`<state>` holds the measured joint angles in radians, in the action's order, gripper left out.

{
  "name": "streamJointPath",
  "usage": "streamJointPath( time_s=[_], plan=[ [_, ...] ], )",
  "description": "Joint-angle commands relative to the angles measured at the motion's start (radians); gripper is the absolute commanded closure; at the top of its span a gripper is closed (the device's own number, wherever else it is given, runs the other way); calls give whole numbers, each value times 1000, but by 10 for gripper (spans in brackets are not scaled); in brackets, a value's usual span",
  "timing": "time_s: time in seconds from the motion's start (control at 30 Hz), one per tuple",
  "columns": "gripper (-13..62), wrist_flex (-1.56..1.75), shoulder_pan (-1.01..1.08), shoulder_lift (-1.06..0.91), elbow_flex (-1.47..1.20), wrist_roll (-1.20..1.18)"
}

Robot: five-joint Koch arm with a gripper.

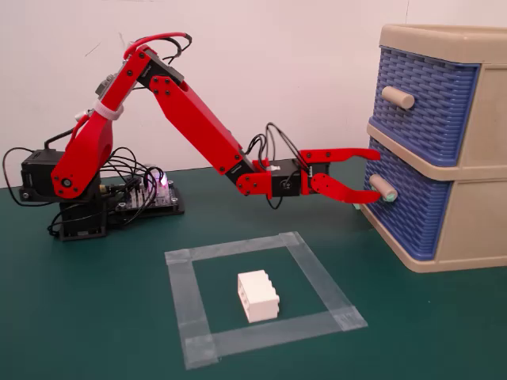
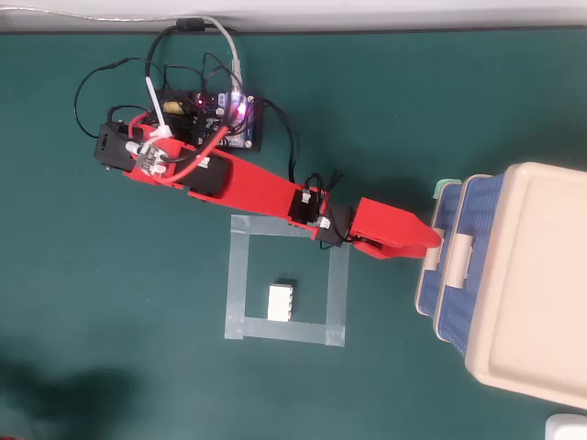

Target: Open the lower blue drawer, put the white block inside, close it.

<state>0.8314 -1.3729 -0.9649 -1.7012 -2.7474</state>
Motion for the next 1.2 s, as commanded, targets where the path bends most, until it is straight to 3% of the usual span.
streamJointPath(
  time_s=[0.0, 0.27, 0.3, 0.5, 0.7, 0.8, 1.07, 1.17],
  plan=[
    [283, 0, -9, -2, 92, -48],
    [287, -64, -9, 94, 232, -46],
    [305, -74, -9, 95, 232, -46],
    [574, -210, -5, 94, 232, -49],
    [574, -272, 5, 23, 209, -74],
    [574, -281, 6, -83, 63, -126],
    [574, -279, 87, -635, -695, -222],
    [570, -279, 91, -701, -781, -222]
  ],
)
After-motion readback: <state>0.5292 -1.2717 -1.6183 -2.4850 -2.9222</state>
